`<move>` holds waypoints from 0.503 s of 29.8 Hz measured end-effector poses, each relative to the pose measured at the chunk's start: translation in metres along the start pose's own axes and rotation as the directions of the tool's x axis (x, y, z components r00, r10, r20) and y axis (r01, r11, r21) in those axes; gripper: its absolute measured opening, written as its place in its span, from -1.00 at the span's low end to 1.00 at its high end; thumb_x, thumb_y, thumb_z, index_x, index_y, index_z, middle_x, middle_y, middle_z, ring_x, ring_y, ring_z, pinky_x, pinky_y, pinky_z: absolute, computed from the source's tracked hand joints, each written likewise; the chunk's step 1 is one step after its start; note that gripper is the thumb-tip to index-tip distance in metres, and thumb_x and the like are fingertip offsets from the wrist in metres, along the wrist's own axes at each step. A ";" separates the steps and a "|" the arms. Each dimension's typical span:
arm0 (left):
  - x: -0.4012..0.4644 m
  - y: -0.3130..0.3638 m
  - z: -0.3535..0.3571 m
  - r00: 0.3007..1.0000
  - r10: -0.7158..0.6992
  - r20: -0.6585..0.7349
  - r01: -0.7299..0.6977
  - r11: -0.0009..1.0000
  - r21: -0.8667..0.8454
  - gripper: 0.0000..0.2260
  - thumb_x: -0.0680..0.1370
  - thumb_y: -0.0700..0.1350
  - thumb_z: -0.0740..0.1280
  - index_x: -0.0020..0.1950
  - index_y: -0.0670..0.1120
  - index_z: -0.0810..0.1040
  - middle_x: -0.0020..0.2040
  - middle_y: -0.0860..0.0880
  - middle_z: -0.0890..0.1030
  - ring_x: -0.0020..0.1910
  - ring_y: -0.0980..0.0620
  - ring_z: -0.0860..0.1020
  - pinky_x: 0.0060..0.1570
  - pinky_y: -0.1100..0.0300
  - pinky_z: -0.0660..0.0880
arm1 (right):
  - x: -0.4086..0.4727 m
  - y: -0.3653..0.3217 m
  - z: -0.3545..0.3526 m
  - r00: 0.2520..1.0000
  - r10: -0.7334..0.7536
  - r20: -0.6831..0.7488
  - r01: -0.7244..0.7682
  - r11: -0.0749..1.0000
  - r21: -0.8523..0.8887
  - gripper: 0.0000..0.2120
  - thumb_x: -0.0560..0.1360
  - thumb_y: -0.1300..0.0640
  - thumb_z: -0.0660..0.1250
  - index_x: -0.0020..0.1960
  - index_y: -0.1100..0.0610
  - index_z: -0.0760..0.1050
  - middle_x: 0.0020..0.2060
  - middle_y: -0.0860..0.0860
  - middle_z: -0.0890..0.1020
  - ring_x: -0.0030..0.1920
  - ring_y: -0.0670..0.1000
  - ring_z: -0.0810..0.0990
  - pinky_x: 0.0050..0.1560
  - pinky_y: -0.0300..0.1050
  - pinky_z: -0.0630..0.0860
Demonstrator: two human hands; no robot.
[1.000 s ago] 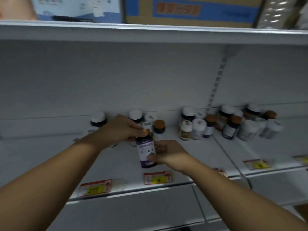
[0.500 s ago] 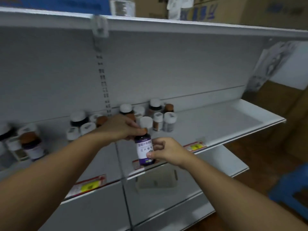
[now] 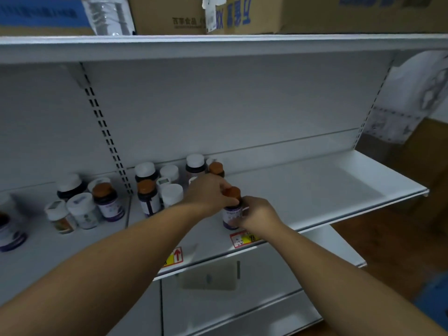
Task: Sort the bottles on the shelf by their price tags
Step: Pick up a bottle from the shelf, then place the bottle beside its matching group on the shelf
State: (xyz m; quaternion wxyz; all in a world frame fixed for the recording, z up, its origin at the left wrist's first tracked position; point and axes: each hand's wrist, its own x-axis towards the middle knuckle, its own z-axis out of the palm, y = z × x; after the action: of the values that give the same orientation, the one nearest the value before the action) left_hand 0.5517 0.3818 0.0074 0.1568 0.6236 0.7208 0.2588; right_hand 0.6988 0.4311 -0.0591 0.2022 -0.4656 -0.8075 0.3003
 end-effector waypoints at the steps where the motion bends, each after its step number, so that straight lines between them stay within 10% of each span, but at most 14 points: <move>1: 0.000 -0.003 0.004 1.000 0.000 0.013 -0.001 1.000 0.020 -0.69 0.29 0.09 0.50 -0.06 -0.03 0.65 -0.08 0.02 0.69 -0.13 0.08 0.60 -0.03 0.05 0.58 | 0.000 0.004 0.004 1.000 0.004 0.004 -0.004 1.000 -0.002 -0.68 0.19 -0.03 0.49 -0.12 0.07 0.53 -0.16 0.05 0.68 -0.19 0.05 0.62 -0.30 -0.23 0.47; 6: -0.002 -0.011 0.017 0.999 0.003 0.044 -0.005 0.998 0.065 -0.76 0.34 0.12 0.44 -0.04 0.13 0.54 -0.12 0.18 0.60 -0.09 0.07 0.54 -0.29 0.32 0.35 | -0.009 0.012 0.018 1.000 0.016 -0.016 -0.016 0.999 0.032 -0.71 0.22 0.05 0.46 -0.11 0.09 0.49 -0.19 0.05 0.65 -0.16 0.09 0.61 -0.23 -0.13 0.52; 9: -0.008 -0.017 0.010 0.993 -0.018 0.119 0.021 0.999 -0.030 -0.37 0.37 0.23 0.38 0.39 0.12 0.32 0.36 0.07 0.46 0.25 0.01 0.47 0.06 0.28 0.33 | -0.020 0.000 0.008 0.989 0.027 -0.145 0.002 0.980 0.198 -0.55 0.29 0.09 0.49 0.15 0.08 0.50 0.03 -0.01 0.57 0.03 0.02 0.56 0.03 -0.13 0.50; 12: -0.030 -0.038 -0.019 0.987 0.072 0.142 -0.069 0.997 -0.028 -0.37 0.46 0.29 0.22 0.46 0.13 0.13 0.50 0.05 0.26 0.39 0.03 0.33 0.24 0.26 0.23 | -0.039 -0.035 -0.007 0.848 -0.118 -0.517 0.279 0.928 0.246 -0.62 0.43 0.01 0.35 0.20 0.12 0.48 0.05 -0.01 0.51 0.06 -0.05 0.51 0.07 -0.33 0.40; 15: -0.065 -0.078 -0.068 0.982 0.155 0.109 -0.172 0.970 0.171 -0.39 0.53 0.22 0.17 0.51 0.05 0.07 0.56 -0.02 0.11 0.49 0.07 0.07 0.36 0.30 0.00 | -0.050 -0.103 0.012 0.792 -0.297 -0.533 0.475 0.849 0.232 -0.67 0.44 -0.09 0.24 0.18 -0.04 0.45 0.05 -0.11 0.51 0.06 -0.17 0.48 0.03 -0.38 0.39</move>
State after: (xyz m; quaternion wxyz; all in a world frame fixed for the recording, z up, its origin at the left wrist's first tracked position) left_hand 0.4617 0.2990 0.0125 0.1121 0.7041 0.6791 0.1746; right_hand 0.6509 0.3442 -0.0005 0.5335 -0.3025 -0.7432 0.2676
